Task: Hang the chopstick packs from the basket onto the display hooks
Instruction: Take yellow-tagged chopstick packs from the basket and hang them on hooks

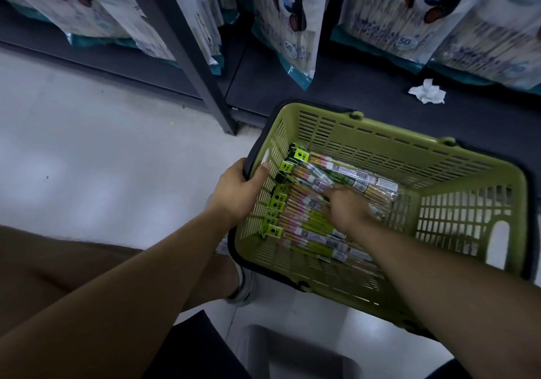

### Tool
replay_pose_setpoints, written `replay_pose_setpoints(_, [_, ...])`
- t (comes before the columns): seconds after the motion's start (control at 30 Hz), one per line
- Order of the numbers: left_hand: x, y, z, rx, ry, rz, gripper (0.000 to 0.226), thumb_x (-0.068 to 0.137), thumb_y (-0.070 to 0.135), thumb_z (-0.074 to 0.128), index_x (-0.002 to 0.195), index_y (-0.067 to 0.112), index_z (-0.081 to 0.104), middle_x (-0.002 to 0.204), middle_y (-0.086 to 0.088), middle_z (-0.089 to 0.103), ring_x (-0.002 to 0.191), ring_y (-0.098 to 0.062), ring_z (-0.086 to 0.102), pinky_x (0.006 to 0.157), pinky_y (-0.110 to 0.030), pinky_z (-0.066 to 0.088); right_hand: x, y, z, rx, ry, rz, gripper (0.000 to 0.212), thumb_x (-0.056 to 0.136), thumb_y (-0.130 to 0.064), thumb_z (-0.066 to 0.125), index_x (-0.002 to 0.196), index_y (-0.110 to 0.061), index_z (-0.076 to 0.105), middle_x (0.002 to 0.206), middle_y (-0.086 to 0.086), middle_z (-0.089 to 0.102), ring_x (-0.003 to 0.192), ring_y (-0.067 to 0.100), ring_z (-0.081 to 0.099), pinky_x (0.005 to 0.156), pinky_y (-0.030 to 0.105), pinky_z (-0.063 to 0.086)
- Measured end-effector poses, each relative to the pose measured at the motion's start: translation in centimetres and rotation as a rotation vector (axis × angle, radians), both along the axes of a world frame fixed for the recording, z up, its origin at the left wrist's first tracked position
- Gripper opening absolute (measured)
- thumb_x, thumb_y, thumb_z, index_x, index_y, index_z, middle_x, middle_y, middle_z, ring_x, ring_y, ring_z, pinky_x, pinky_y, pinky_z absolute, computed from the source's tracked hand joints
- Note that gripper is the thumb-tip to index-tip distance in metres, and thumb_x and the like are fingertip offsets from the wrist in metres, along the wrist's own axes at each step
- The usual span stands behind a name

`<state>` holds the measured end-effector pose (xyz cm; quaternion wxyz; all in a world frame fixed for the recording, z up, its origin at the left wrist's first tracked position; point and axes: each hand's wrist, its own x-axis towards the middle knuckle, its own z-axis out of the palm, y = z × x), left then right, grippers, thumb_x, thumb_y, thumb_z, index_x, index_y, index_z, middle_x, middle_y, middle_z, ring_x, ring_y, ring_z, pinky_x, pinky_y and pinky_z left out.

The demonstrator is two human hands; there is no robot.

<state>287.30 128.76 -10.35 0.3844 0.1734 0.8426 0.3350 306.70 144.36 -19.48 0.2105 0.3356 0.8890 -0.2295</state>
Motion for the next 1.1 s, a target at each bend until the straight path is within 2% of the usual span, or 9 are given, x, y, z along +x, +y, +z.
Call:
replay_pose_setpoints(0.23, [0.1, 0.0, 0.6, -0.001, 0.023, -0.014, 0.032, 0.08, 0.075, 0.048, 0.091, 0.047, 0.059, 0.07, 0.014, 0.064, 0.068, -0.015, 0.064, 0.075, -0.041, 0.056, -0.3, 1.5, 1.8, -0.001, 0.009, -0.026, 0.025, 0.103, -0.028, 0.055, 0.119, -0.014, 0.067, 0.1, 0.009, 0.06, 0.091, 0.028, 0.056, 0.069, 0.034, 0.044])
replay_pose_setpoints(0.37, [0.3, 0.0, 1.2, 0.019, 0.076, -0.049, 0.043, 0.086, 0.065, 0.057, 0.12, 0.04, 0.049, 0.105, 0.003, 0.068, 0.091, -0.016, 0.068, 0.086, -0.046, 0.058, -0.5, 3.9, 5.4, -0.149, 0.05, -0.105, 0.023, 0.1, -0.03, 0.062, 0.083, -0.015, 0.057, 0.073, 0.004, 0.051, 0.07, 0.026, 0.053, 0.06, 0.033, 0.037])
replay_pose_setpoints(0.47, [0.8, 0.2, 1.8, 0.062, 0.37, -0.126, 0.062, 0.094, 0.041, 0.066, 0.142, 0.012, 0.042, 0.135, -0.009, 0.05, 0.12, -0.027, 0.054, 0.101, -0.045, 0.048, -0.8, 5.1, 8.8, -0.333, 0.166, -0.194, 0.039, 0.097, -0.031, 0.067, 0.068, -0.016, 0.047, 0.058, -0.001, 0.04, 0.051, 0.012, 0.042, 0.051, 0.029, 0.029])
replay_pose_setpoints(0.57, [1.8, 0.9, 3.2, 0.221, 0.639, -0.19, 0.041, 0.09, 0.026, 0.065, 0.125, 0.008, 0.053, 0.123, -0.009, 0.05, 0.111, -0.026, 0.051, 0.095, -0.046, 0.05, -1.7, 5.0, 12.2, -0.456, 0.269, -0.254, 0.024, 0.096, -0.033, 0.068, 0.075, -0.024, 0.063, 0.059, -0.013, 0.057, 0.05, -0.005, 0.049, 0.048, 0.014, 0.035])
replay_pose_setpoints(0.67, [3.0, 1.9, 5.0, 0.206, 0.164, -0.208, 0.041, 0.094, 0.027, 0.071, 0.129, 0.017, 0.053, 0.114, 0.004, 0.06, 0.102, -0.013, 0.06, 0.095, -0.042, 0.054, -2.8, 4.1, 14.9, -0.641, 0.402, -0.355, 0.01, 0.094, -0.029, 0.07, 0.1, -0.022, 0.074, 0.096, -0.007, 0.077, 0.088, 0.005, 0.07, 0.079, 0.019, 0.051])
replay_pose_setpoints(0.77, [4.3, 2.5, 6.3, 0.17, -0.408, -0.294, 0.055, 0.095, 0.032, 0.073, 0.142, 0.018, 0.05, 0.122, -0.002, 0.07, 0.112, -0.016, 0.069, 0.102, -0.041, 0.055, -3.7, 3.1, 16.8, -0.813, 0.506, -0.447, 0.009, 0.093, -0.017, 0.071, 0.101, -0.014, 0.074, 0.104, 0.008, 0.077, 0.096, 0.018, 0.073, 0.089, 0.031, 0.058])
replay_pose_setpoints(0.87, [5.0, 2.5, 6.8, 0.258, -0.521, -0.301, 0.021, 0.104, 0.018, 0.06, 0.123, 0.01, 0.061, 0.11, -0.011, 0.076, 0.098, -0.015, 0.075, 0.082, -0.025, 0.059, -4.5, 2.7, 17.2, -0.873, 0.557, -0.454, 0.005, 0.091, -0.016, 0.072, 0.095, -0.014, 0.074, 0.101, 0.011, 0.078, 0.097, 0.028, 0.073, 0.09, 0.041, 0.06])
replay_pose_setpoints(0.97, [4.2, 2.3, 7.1, 0.257, -0.487, -0.182, 0.006, 0.106, 0.012, 0.054, 0.108, 0.01, 0.059, 0.081, -0.004, 0.074, 0.075, -0.013, 0.074, 0.067, -0.022, 0.057, -4.6, 3.0, 15.6, -0.853, 0.589, -0.471, 0.013, 0.091, -0.028, 0.073, 0.102, -0.021, 0.074, 0.097, 0.002, 0.077, 0.086, 0.019, 0.071, 0.074, 0.028, 0.06])
replay_pose_setpoints(1.1, [1.6, 1.9, 7.0, 0.281, -0.45, 0.083, 0.008, 0.106, 0.009, 0.052, 0.109, 0.002, 0.055, 0.077, -0.013, 0.067, 0.066, -0.021, 0.071, 0.064, -0.034, 0.061, -3.1, 3.9, 9.5, -0.418, 0.367, -0.348, 0.033, 0.097, -0.031, 0.068, 0.127, -0.016, 0.068, 0.118, 0.001, 0.07, 0.098, 0.015, 0.065, 0.076, 0.022, 0.047])
